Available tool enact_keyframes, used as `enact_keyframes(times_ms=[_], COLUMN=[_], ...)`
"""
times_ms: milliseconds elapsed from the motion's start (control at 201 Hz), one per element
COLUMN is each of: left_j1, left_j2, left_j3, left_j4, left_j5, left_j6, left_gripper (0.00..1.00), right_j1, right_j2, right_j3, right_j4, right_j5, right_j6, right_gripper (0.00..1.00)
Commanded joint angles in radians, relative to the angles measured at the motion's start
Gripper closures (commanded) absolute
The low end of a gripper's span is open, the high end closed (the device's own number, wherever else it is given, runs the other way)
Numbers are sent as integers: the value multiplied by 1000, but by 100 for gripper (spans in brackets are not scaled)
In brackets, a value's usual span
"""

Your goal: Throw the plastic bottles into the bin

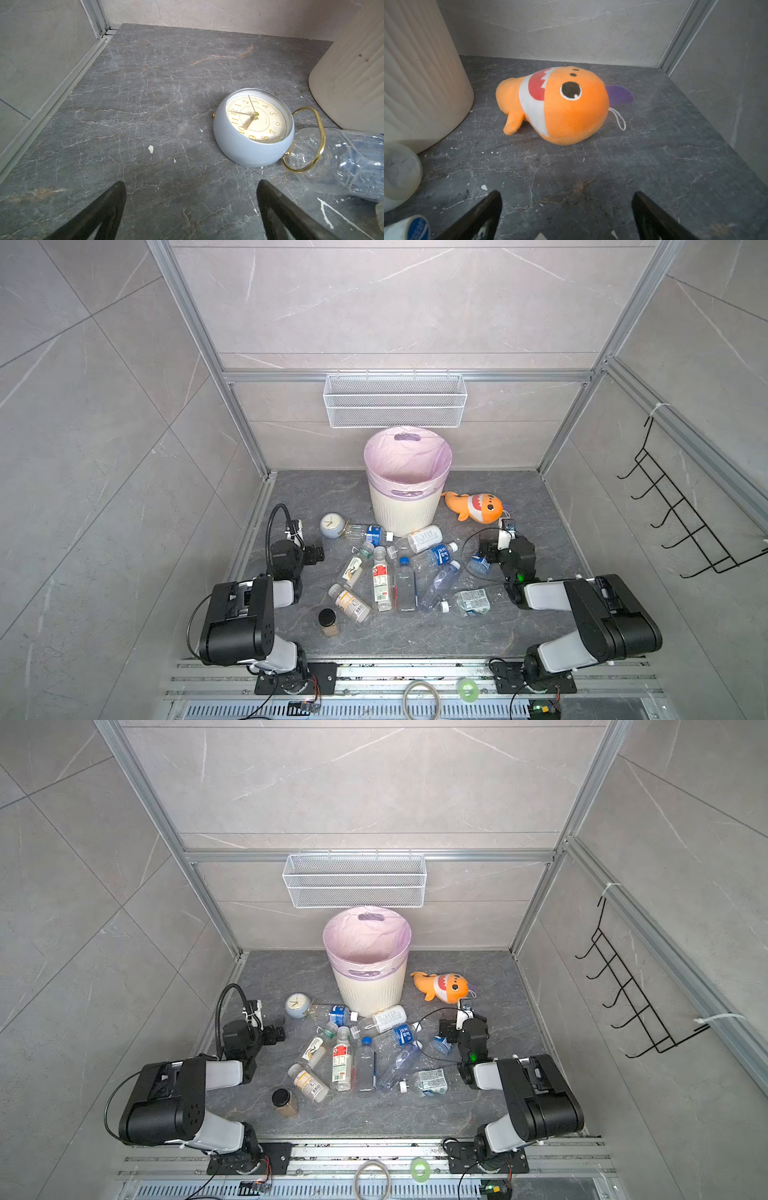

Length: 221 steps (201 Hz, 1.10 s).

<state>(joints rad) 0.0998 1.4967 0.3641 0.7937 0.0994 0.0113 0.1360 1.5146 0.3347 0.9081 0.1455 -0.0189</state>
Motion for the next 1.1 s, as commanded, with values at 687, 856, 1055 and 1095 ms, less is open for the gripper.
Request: enact_keyframes(times_ms=[687, 856, 1055, 1095], left_j1=[5, -6, -98, -134], left_j2=[-7, -106, -281, -334], left_j3=[4, -2, -26, -24], left_j4=[38, -43, -136, -174], left_j5=[-19, -97, -257, -312], left_j6=[-18, -38, -16, -28], left_gripper=[0, 0, 0, 0], right_j1=[-1, -1, -1, -1], right_j2=[6, 4, -60, -91], right_j3=[21, 18, 36, 46], right_j4=[-18, -16, -93, -141], right_j5=[8, 7, 55, 75], right_j6=[14, 14, 21, 26], right_gripper=[0, 0, 1, 0])
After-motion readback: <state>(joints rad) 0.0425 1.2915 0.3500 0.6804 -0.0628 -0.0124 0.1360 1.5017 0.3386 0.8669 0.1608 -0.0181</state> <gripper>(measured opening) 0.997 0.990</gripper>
